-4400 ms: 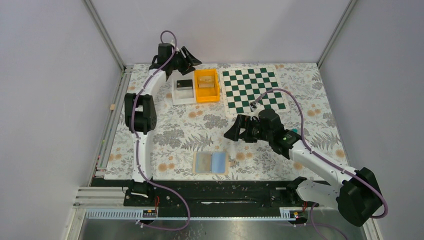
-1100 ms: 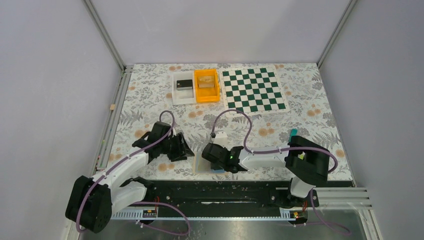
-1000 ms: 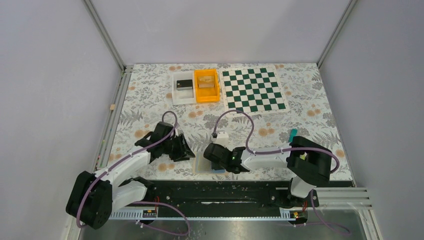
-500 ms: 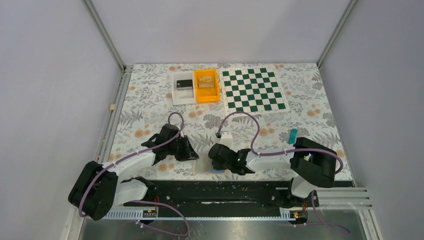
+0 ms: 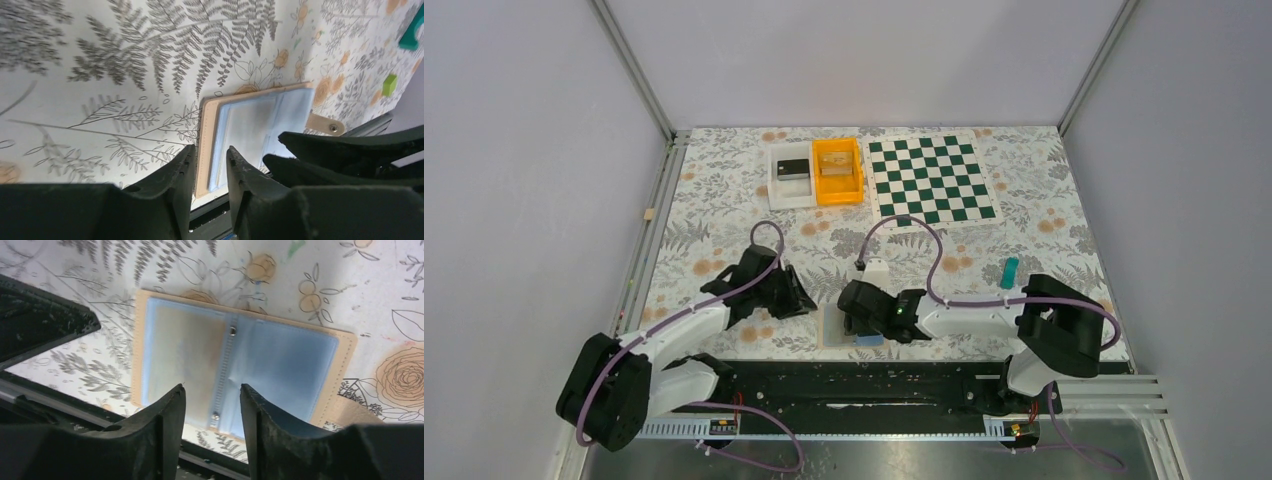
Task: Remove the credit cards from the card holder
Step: Remove the credit card from the card holder.
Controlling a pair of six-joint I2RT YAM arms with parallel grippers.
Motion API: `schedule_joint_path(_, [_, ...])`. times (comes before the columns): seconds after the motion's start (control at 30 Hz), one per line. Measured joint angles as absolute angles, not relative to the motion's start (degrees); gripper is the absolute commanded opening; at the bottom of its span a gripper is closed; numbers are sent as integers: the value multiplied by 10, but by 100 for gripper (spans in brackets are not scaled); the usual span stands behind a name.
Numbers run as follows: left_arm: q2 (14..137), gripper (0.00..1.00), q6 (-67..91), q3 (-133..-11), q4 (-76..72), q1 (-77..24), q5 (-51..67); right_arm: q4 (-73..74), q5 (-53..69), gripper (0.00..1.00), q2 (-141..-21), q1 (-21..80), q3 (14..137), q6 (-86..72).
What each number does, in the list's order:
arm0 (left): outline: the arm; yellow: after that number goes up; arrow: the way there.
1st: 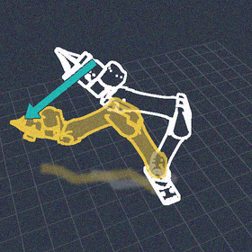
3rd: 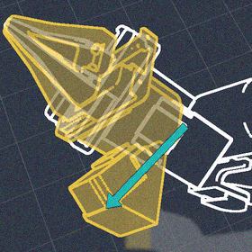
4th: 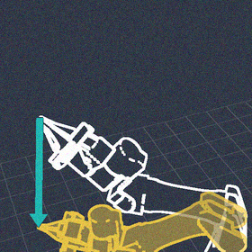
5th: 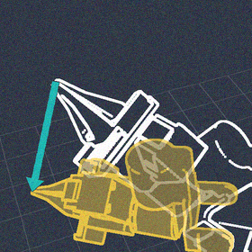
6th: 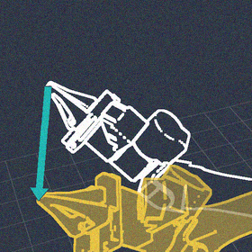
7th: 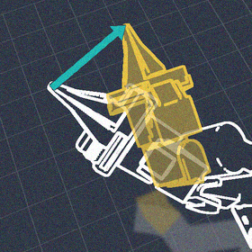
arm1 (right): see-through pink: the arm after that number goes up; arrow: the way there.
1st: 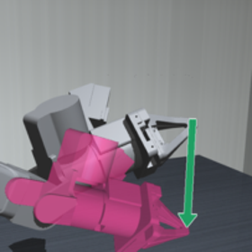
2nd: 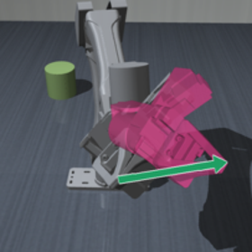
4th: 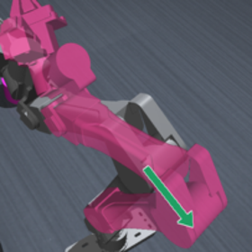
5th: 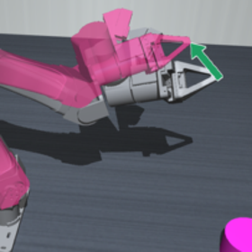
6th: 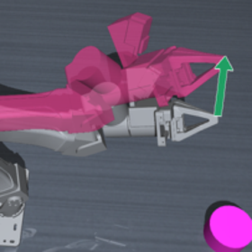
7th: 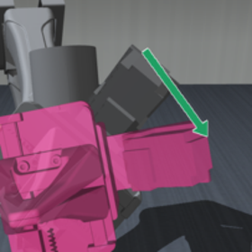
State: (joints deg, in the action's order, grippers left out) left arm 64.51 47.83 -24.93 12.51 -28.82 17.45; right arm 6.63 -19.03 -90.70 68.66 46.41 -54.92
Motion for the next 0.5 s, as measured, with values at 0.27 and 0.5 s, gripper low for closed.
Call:
schedule_joint_path(0.27, [555,38,463,-269,206,-190,167,163,-211,69,-940,699,591,-552])
schedule_joint_path(0.5, [538,42,459,-273,232,-181,182,243,-235,73,-1015,717,658,-558])
